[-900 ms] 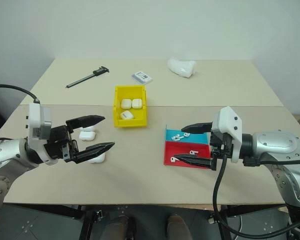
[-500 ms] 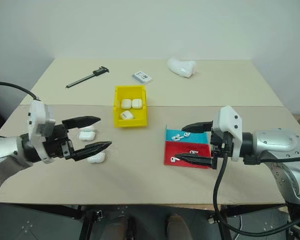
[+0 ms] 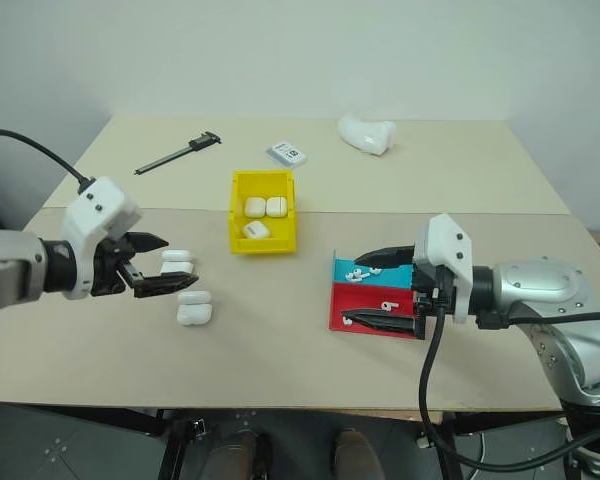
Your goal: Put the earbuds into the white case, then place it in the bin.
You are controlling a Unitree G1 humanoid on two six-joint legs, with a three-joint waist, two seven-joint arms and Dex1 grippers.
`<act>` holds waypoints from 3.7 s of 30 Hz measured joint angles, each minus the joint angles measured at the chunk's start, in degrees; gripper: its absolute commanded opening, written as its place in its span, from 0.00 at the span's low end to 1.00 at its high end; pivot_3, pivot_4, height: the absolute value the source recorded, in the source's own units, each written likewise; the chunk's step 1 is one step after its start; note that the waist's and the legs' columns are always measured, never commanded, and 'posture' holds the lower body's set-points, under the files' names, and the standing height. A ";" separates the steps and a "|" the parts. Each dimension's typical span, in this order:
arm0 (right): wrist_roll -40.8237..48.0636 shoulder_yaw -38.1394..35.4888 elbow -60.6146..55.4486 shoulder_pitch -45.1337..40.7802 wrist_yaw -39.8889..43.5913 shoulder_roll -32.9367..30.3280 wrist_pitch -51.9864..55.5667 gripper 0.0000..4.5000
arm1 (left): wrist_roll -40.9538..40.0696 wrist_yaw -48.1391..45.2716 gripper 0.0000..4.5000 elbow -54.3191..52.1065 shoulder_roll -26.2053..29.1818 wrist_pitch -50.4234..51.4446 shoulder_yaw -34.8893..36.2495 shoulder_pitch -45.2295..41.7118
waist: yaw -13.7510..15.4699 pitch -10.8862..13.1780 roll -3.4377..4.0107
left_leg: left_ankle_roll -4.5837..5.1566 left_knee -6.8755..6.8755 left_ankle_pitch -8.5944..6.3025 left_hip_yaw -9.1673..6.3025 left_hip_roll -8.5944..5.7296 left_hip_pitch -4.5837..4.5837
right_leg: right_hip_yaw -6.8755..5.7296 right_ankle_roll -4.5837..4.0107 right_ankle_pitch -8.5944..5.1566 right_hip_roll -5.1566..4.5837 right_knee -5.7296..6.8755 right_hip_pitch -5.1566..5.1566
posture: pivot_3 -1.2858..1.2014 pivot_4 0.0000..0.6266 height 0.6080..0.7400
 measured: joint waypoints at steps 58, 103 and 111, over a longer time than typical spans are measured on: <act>-0.92 6.71 -8.79 8.43 -14.53 11.28 -0.03 1.00 | -54.62 71.55 1.00 52.68 -13.23 6.73 -44.07 -25.83 | 0.68 0.06 -0.13 | -0.13 0.03 0.08 -0.15 -0.11 -0.05 | 0.06 -0.01 0.00 -0.05 0.07 -0.05 | 0.52 0.24 1.00; -0.95 6.83 -8.98 10.51 -12.91 11.12 -0.61 1.00 | -54.70 67.11 1.00 61.89 -15.55 10.15 -51.10 -32.31 | 1.08 0.06 -0.14 | -0.15 0.05 0.09 -0.14 -0.17 -0.14 | -0.02 0.00 0.00 -0.06 0.03 -0.07 | 0.52 0.24 1.00; -0.95 6.81 -9.26 10.89 -12.99 11.13 -0.61 1.00 | -54.68 71.98 1.00 65.62 -17.38 10.32 -47.76 -32.19 | 1.08 0.06 -0.14 | -0.16 0.05 0.09 -0.19 -0.18 -0.15 | -0.03 0.00 0.00 -0.07 0.04 -0.07 | 0.52 0.24 1.00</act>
